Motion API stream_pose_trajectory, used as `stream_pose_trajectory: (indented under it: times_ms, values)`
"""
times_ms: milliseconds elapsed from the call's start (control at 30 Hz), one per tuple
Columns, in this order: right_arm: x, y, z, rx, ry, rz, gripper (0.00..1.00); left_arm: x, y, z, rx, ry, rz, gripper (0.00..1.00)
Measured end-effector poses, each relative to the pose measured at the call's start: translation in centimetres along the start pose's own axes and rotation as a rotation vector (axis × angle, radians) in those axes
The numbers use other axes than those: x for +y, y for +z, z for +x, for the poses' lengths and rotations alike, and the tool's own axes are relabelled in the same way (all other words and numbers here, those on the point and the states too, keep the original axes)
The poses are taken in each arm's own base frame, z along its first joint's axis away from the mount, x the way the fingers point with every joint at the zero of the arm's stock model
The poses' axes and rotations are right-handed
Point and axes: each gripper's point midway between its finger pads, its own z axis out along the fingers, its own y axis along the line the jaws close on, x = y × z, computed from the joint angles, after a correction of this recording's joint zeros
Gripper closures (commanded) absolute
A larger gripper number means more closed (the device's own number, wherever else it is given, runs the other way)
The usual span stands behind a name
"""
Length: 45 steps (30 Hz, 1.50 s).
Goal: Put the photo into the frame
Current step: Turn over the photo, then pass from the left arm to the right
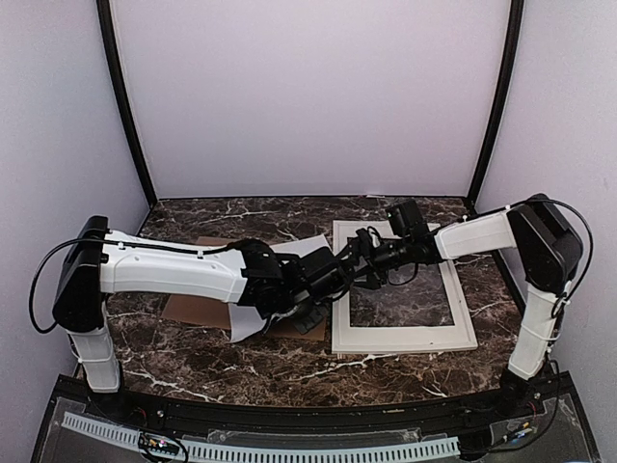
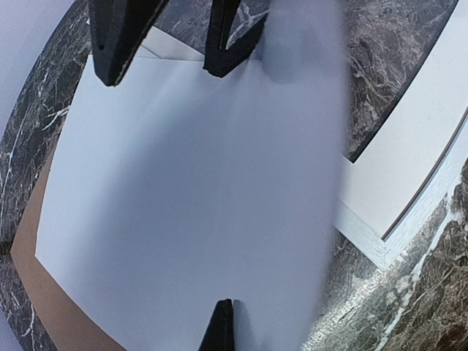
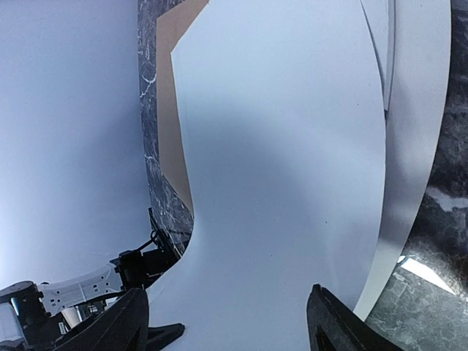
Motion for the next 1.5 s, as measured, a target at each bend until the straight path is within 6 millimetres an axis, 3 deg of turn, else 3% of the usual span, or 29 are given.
stream_pose_trajectory:
  times_ms: [200, 400, 667, 867, 1233, 1367, 1500]
  values:
    - [-1.8, -0.1, 0.7, 0.010, 0.018, 0.034, 0.26, 0.0, 0.0, 0.1, 0.000, 0.003, -0.016, 1.00]
    - [-3.3, -1.7, -0.6, -0.034, 0.030, 0.084, 0.26, 0.0, 0.0, 0.2, 0.002, 0.007, -0.030, 1.00]
    - [-3.5, -3.6, -0.7, -0.068, 0.021, 0.104, 0.27, -0.2, 0.1, 0.4, 0.005, 0.000, -0.035, 1.00]
    - [-4.0, -2.9, 0.9, -0.040, 0.060, 0.097, 0.27, -0.4, 0.3, 0.5, 0.009, 0.002, -0.034, 1.00]
    - [-2.4, -0.9, 0.8, -0.038, 0.085, 0.017, 0.29, -0.7, 0.3, 0.6, 0.012, 0.009, -0.030, 1.00]
    - [-1.8, 0.0, 1.1, -0.024, 0.093, -0.009, 0.34, -0.8, 0.5, 0.7, 0.012, 0.010, -0.030, 1.00]
    - [-1.6, 0.9, 1.9, -0.004, 0.103, -0.038, 0.47, -1.0, 0.7, 0.7, 0.014, 0.013, -0.030, 1.00]
